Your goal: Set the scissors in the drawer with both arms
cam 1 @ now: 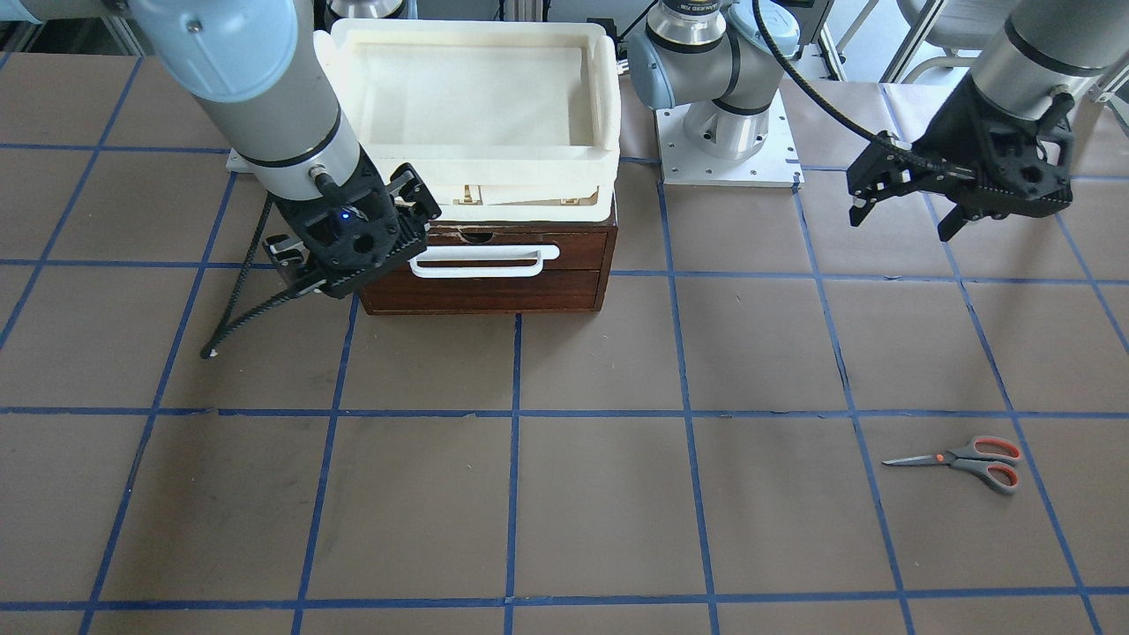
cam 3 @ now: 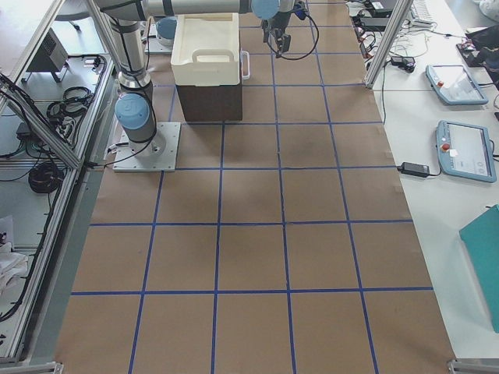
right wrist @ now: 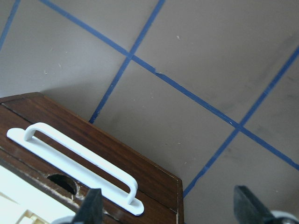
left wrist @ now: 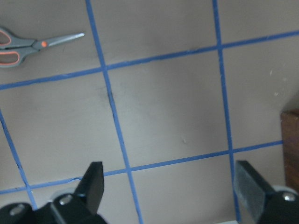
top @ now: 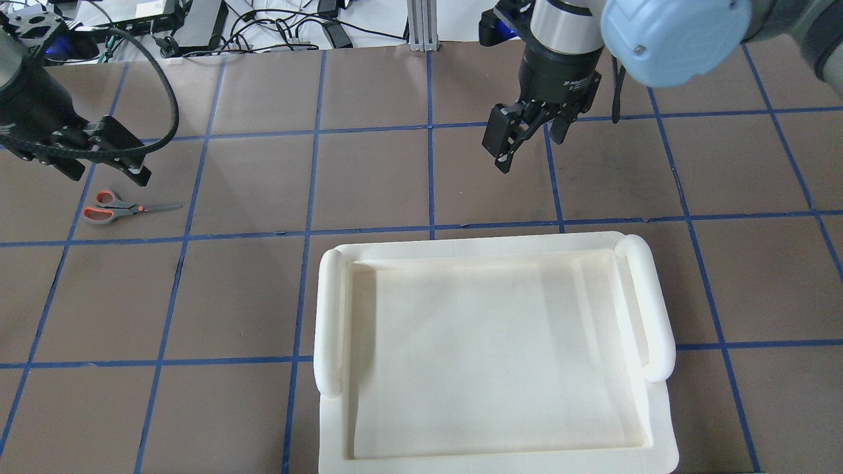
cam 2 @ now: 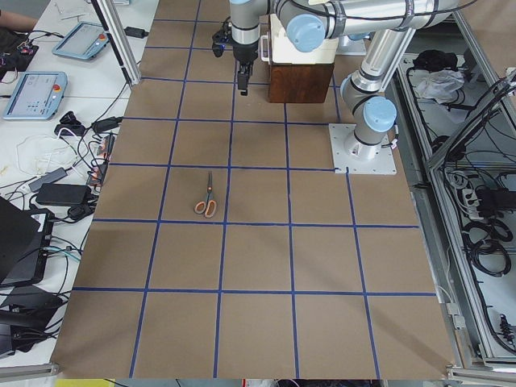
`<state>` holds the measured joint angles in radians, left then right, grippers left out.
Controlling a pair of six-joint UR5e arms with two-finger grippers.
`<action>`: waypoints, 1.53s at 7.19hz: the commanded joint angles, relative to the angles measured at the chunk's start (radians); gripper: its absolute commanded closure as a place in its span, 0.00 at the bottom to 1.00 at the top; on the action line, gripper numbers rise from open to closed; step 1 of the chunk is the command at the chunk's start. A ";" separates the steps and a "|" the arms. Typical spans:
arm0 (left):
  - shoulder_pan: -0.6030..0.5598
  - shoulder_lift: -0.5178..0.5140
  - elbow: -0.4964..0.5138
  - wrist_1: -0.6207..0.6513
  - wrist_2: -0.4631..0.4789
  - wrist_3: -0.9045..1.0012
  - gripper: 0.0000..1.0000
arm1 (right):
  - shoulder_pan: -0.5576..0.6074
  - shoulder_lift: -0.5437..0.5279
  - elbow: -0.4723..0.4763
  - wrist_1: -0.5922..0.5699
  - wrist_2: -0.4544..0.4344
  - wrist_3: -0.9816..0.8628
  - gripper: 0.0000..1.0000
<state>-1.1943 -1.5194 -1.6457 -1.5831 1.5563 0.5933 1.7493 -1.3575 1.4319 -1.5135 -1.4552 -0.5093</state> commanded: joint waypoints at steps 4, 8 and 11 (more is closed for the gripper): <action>0.260 -0.290 -0.019 0.337 0.088 0.848 0.00 | 0.059 0.153 0.025 0.016 0.084 -0.743 0.00; 0.274 -0.543 -0.017 0.625 0.067 1.327 0.00 | 0.136 0.179 0.038 -0.008 0.047 -0.923 0.22; 0.271 -0.582 0.004 0.634 -0.021 1.374 0.10 | 0.134 0.181 0.041 -0.002 0.000 -0.936 0.26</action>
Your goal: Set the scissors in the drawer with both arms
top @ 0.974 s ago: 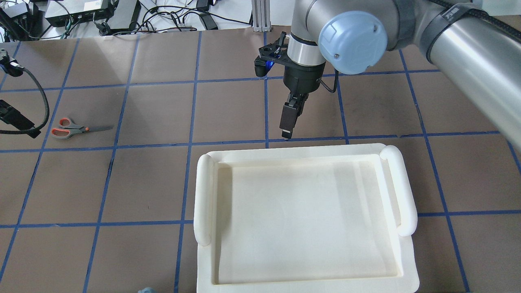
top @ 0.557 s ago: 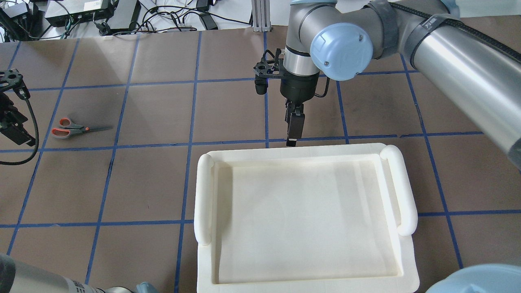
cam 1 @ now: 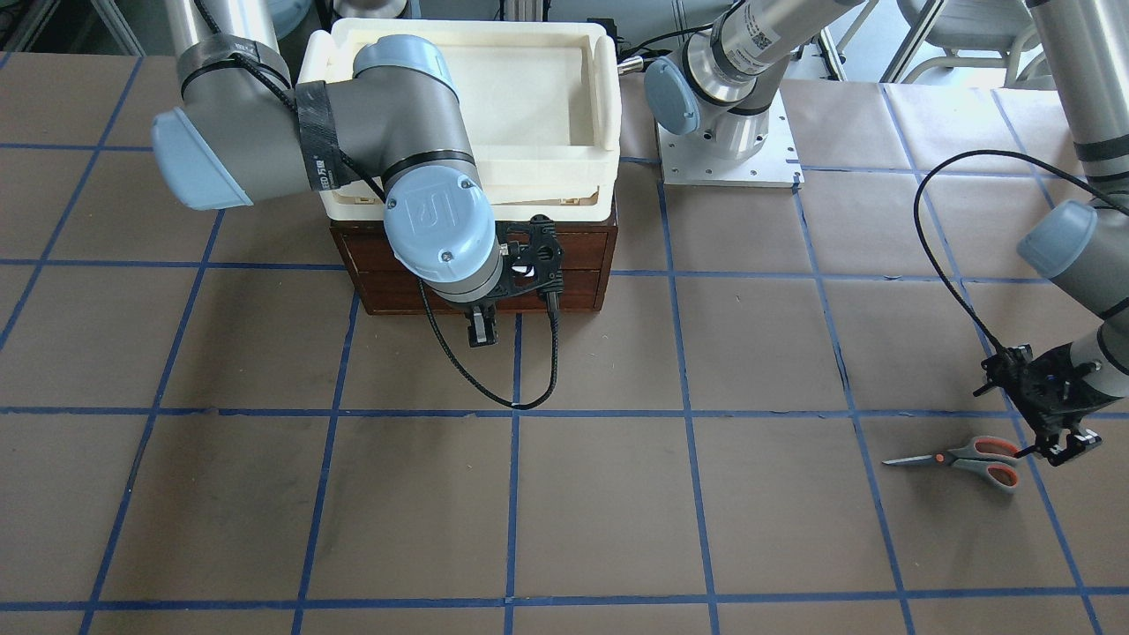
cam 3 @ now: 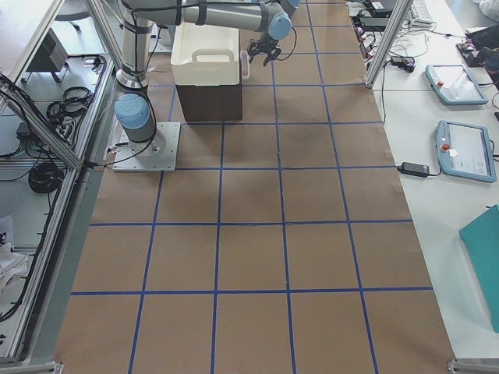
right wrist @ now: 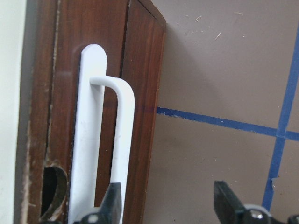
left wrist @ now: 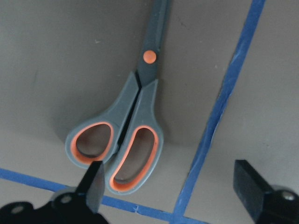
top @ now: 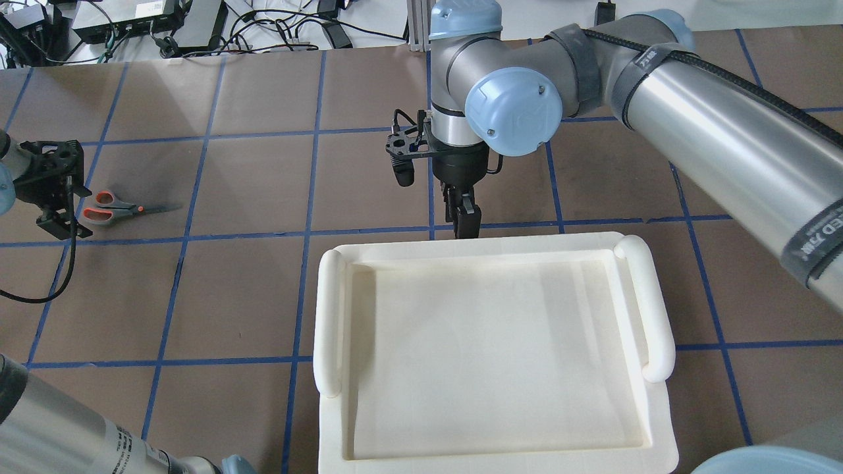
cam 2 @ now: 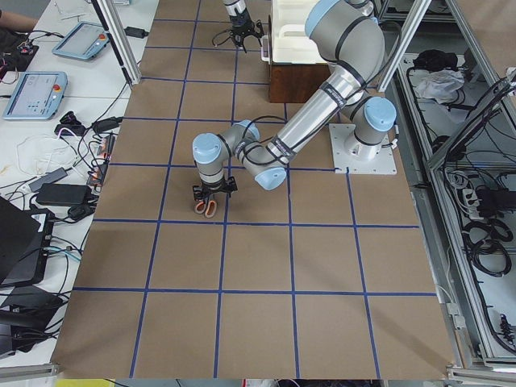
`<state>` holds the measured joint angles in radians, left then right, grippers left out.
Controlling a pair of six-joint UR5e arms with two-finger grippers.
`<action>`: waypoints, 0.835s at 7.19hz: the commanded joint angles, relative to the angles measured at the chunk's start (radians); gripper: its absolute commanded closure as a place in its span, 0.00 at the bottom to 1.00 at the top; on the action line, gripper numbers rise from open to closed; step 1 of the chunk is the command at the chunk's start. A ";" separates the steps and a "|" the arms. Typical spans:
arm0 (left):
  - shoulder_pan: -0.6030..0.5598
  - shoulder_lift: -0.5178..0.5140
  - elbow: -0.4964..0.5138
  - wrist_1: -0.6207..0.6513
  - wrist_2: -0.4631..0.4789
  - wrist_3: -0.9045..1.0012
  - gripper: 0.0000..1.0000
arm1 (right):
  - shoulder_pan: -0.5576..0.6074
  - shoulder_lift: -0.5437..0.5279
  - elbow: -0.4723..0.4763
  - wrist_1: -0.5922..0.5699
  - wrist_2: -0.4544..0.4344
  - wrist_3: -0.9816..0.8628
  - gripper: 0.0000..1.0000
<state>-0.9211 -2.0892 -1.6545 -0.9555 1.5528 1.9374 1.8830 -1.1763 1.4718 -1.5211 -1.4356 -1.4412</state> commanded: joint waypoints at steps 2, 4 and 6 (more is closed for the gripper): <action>-0.007 -0.043 0.034 0.009 -0.051 0.078 0.09 | 0.001 -0.003 0.002 0.031 -0.017 0.018 0.25; -0.016 -0.069 0.042 0.027 -0.049 0.178 0.09 | 0.001 -0.003 0.005 0.047 -0.017 0.022 0.25; -0.051 -0.072 0.044 0.044 -0.045 0.132 0.09 | 0.002 0.003 0.041 0.039 -0.020 0.024 0.20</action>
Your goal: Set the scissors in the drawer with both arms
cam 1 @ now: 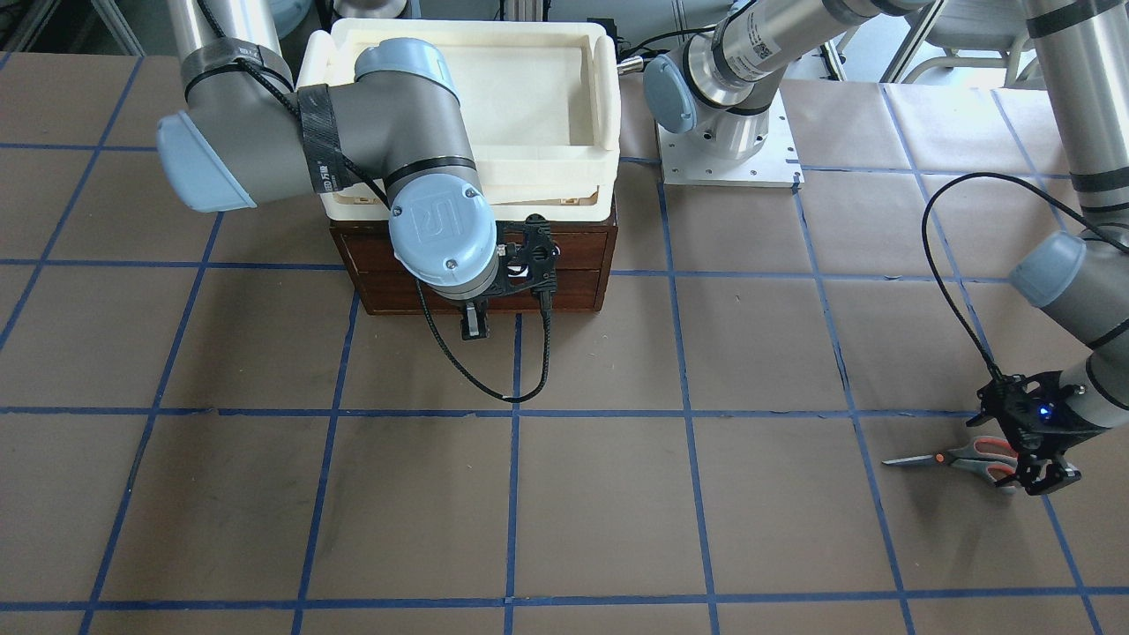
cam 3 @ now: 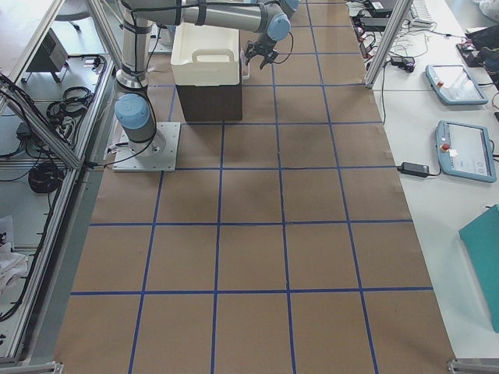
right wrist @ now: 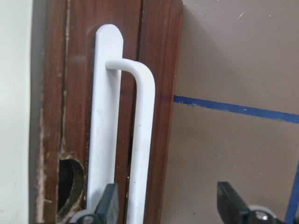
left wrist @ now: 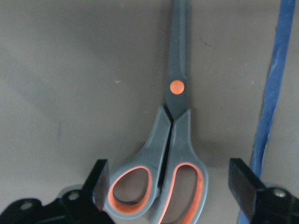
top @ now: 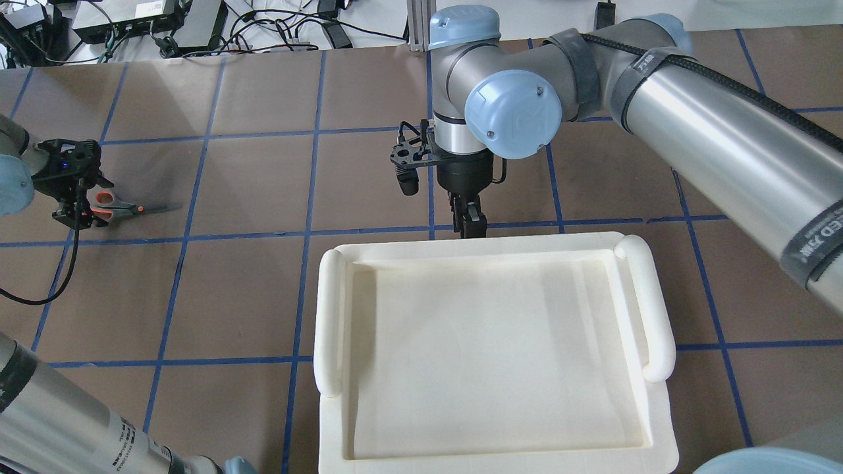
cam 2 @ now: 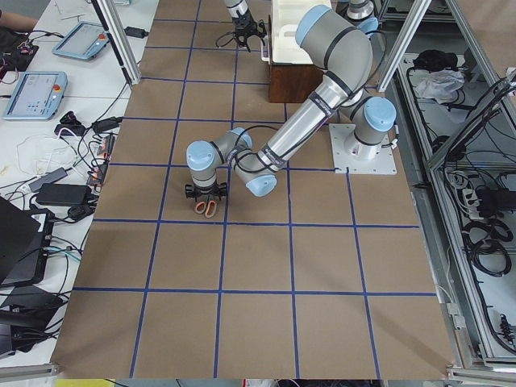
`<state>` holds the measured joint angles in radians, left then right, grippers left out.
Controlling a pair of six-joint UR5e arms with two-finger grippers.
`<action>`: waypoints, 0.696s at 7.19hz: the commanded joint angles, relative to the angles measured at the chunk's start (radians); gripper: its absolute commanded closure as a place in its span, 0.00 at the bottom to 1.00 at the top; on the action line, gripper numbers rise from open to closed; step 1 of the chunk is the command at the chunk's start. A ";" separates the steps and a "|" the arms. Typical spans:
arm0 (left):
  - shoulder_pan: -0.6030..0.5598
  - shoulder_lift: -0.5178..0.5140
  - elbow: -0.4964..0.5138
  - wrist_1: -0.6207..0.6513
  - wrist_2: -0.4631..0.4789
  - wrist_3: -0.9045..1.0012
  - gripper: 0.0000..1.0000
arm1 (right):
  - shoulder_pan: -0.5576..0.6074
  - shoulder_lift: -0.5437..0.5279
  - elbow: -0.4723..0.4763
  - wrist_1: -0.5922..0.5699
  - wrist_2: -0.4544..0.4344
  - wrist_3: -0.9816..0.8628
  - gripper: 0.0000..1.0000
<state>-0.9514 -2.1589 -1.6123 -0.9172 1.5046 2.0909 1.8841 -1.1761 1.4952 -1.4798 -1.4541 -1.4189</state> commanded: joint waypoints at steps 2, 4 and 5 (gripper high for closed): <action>-0.026 -0.013 0.002 -0.003 0.008 -0.036 0.09 | 0.001 0.004 0.020 -0.002 0.000 0.008 0.20; -0.026 -0.030 0.003 0.003 0.009 -0.035 0.09 | 0.001 0.006 0.039 -0.005 0.006 0.008 0.24; -0.026 -0.030 0.009 0.004 0.009 -0.038 0.13 | 0.000 0.010 0.039 -0.022 0.005 0.009 0.29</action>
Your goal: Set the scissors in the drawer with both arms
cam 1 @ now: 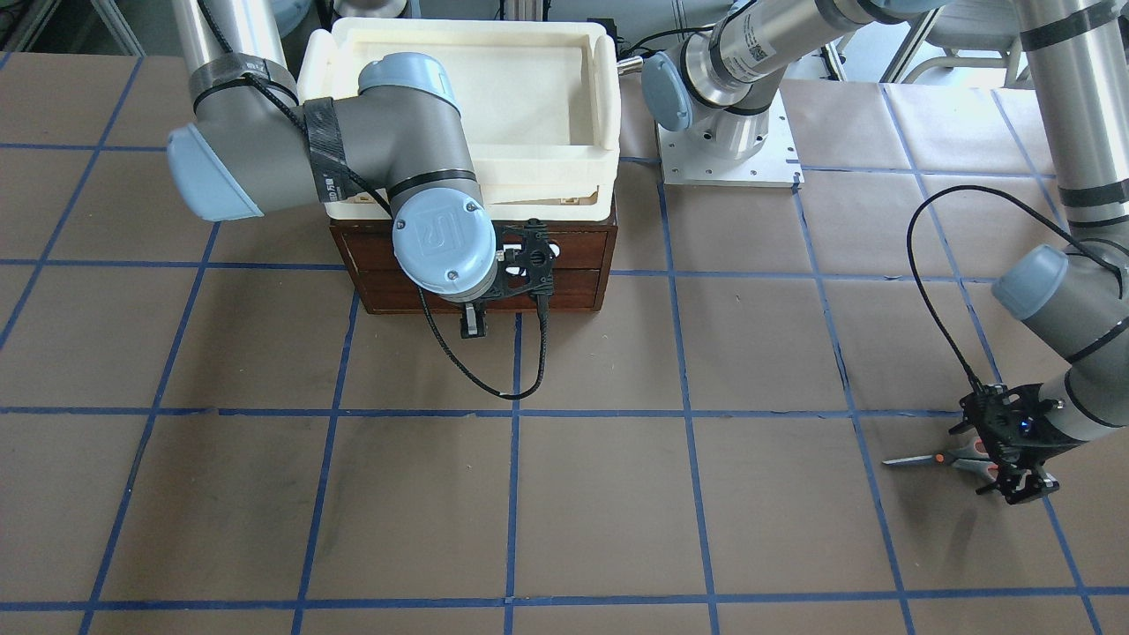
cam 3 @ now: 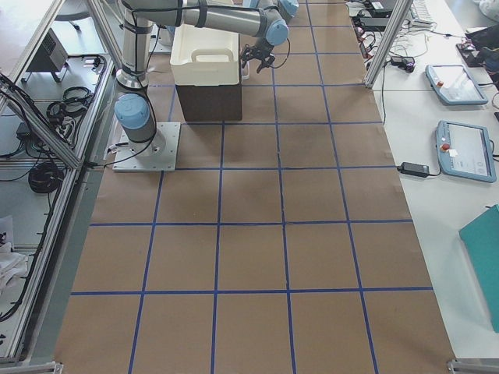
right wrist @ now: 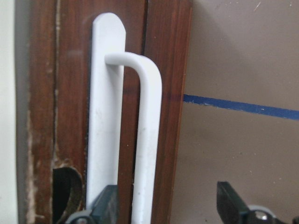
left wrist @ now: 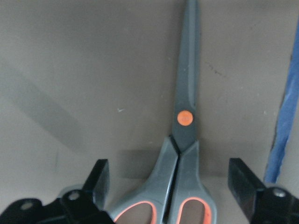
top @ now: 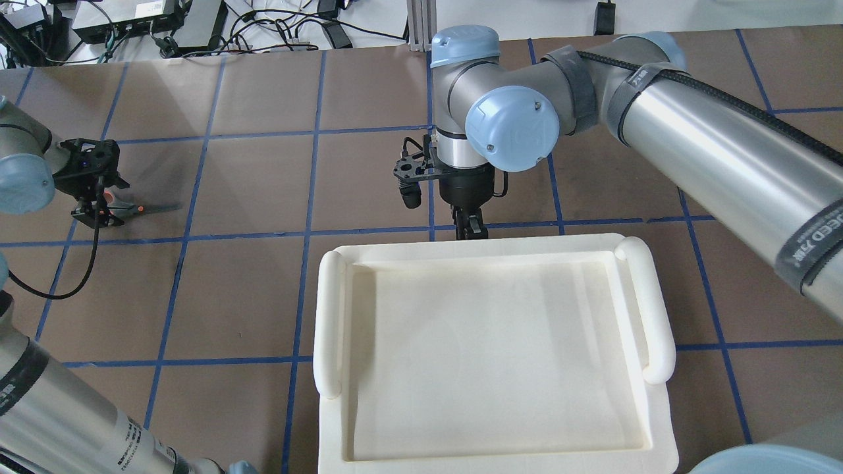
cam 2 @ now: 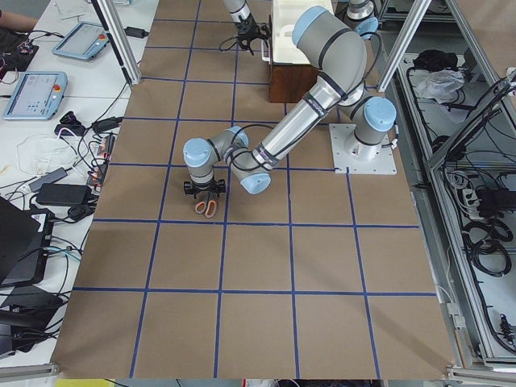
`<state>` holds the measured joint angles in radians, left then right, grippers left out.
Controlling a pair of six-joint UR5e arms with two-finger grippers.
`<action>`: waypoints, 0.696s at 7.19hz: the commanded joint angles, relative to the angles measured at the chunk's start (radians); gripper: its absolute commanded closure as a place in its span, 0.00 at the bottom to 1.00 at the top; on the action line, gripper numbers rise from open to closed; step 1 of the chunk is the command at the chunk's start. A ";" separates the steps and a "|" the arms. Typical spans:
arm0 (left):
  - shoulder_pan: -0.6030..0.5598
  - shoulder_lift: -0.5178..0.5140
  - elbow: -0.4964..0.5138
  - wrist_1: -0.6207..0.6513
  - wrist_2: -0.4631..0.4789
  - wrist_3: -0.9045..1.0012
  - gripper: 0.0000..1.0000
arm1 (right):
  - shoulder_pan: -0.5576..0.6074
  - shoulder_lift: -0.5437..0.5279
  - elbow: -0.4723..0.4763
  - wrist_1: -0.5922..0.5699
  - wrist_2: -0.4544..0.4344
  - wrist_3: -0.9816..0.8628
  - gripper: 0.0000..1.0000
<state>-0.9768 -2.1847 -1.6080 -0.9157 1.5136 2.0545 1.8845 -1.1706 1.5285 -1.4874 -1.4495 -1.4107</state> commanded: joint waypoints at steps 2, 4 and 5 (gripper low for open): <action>0.000 -0.007 0.005 0.000 0.000 -0.004 0.21 | 0.001 0.025 -0.007 -0.056 0.000 0.004 0.44; 0.000 -0.007 0.005 0.000 0.000 0.007 0.45 | -0.001 0.035 -0.030 -0.056 0.004 0.016 0.44; 0.000 -0.007 0.005 0.001 0.000 0.007 0.64 | -0.001 0.051 -0.063 -0.054 0.001 0.016 0.44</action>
<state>-0.9771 -2.1919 -1.6031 -0.9157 1.5140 2.0592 1.8844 -1.1337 1.4966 -1.5423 -1.4470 -1.3963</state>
